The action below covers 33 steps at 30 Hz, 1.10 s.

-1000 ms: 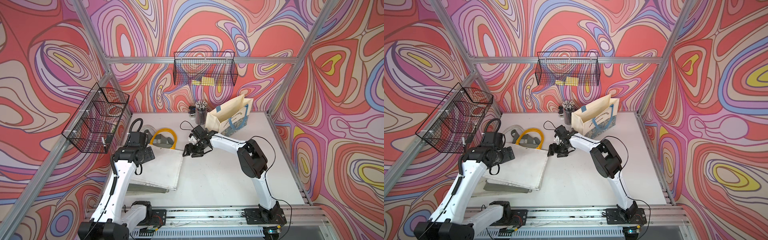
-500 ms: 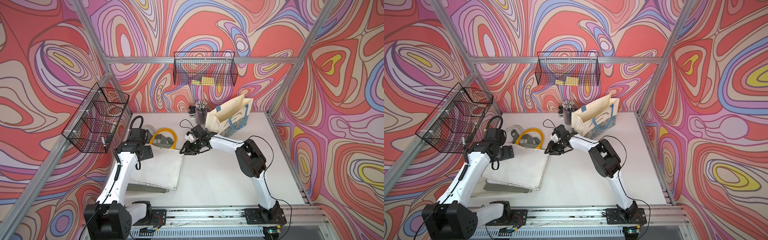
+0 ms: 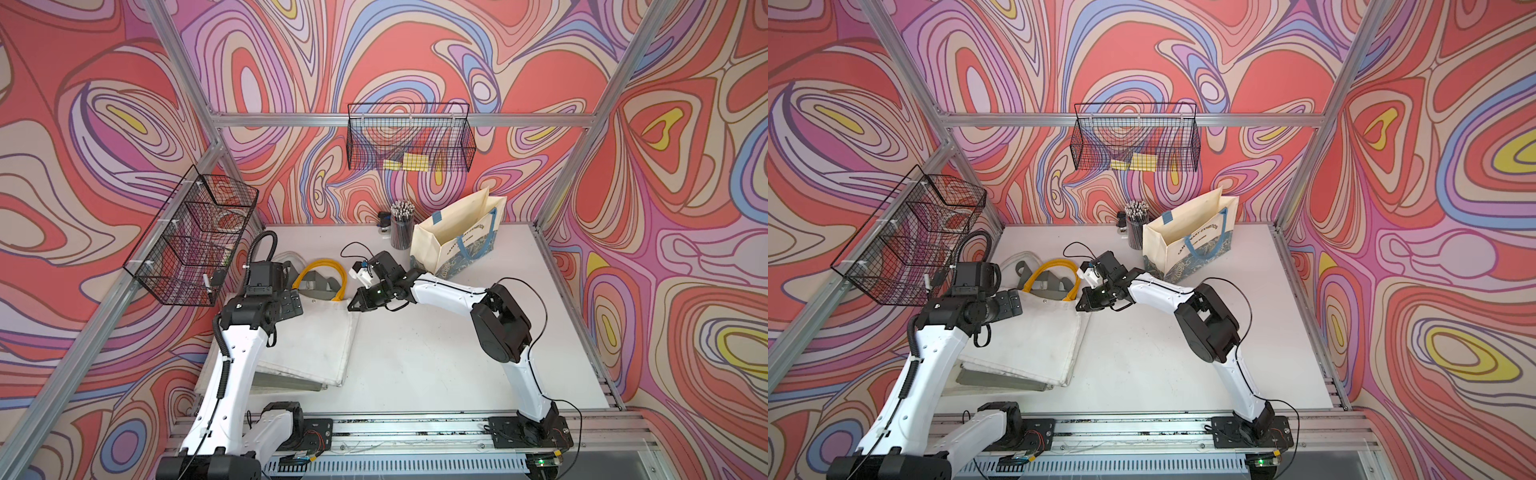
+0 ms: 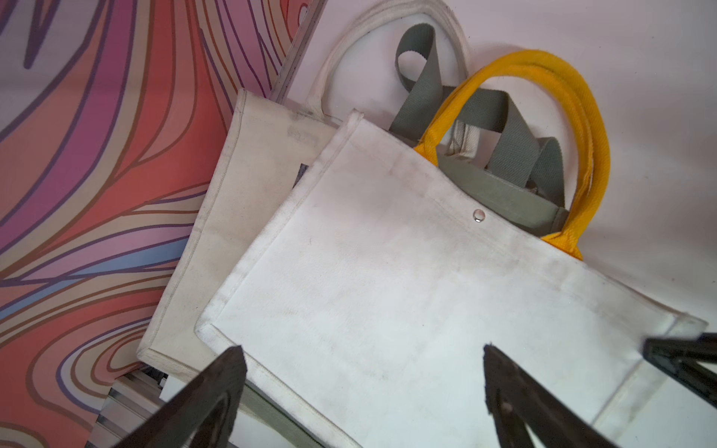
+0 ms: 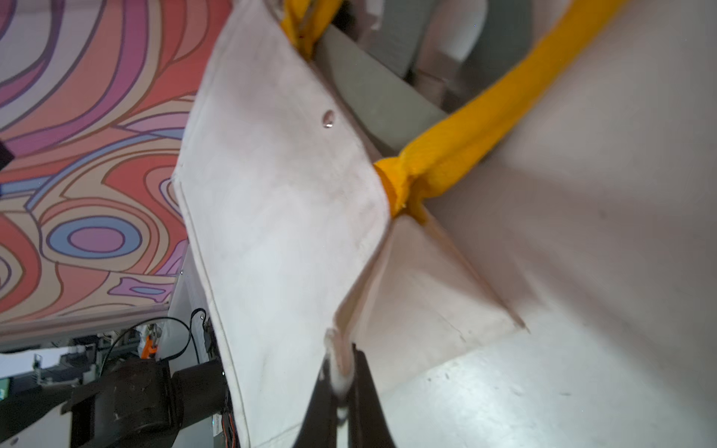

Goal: Put away the canvas bag
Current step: Adjust the canvas bag at the center of the board.

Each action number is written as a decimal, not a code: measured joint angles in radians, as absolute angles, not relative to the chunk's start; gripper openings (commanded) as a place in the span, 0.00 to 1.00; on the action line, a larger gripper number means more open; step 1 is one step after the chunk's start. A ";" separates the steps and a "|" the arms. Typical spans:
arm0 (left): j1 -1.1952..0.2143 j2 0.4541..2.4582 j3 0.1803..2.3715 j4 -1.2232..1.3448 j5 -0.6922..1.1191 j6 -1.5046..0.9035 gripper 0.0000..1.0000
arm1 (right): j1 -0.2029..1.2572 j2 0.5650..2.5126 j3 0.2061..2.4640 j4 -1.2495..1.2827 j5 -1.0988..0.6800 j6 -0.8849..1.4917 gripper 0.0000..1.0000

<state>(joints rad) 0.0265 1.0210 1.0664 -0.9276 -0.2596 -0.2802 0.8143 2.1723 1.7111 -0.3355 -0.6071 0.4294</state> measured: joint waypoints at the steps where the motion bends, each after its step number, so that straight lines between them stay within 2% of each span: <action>1: 0.027 1.011 1.061 -0.923 -0.258 -0.276 0.96 | 0.825 2.161 1.713 -0.331 -0.600 0.414 0.00; 7: 0.027 1.037 1.020 -0.916 -0.260 -0.219 0.97 | 0.832 2.185 1.769 -0.380 -0.562 0.371 0.00; 15: 0.036 1.214 1.036 -0.927 -0.309 -0.160 0.98 | 0.770 2.202 1.771 -0.449 -0.533 0.362 0.00; 22: 0.059 1.369 1.083 -0.929 -0.287 -0.146 0.90 | 0.752 2.260 1.826 -0.467 -0.574 0.360 0.00; 25: 0.059 1.429 1.087 -0.927 -0.260 -0.151 0.80 | 0.752 2.271 1.834 -0.468 -0.586 0.363 0.00; 28: 0.059 1.523 1.098 -0.930 -0.236 -0.156 0.64 | 0.752 2.271 1.835 -0.464 -0.596 0.372 0.00; 31: 0.059 1.612 1.102 -0.928 -0.216 -0.162 0.44 | 0.752 2.271 1.835 -0.465 -0.599 0.385 0.00; 33: 0.059 1.646 1.102 -0.926 -0.194 -0.169 0.36 | 0.752 2.271 1.836 -0.467 -0.599 0.389 0.00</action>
<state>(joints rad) 0.0589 1.6459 1.1023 -0.9260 -0.1936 -0.1692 0.7521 2.2711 1.8359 -0.4671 -0.5987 0.3885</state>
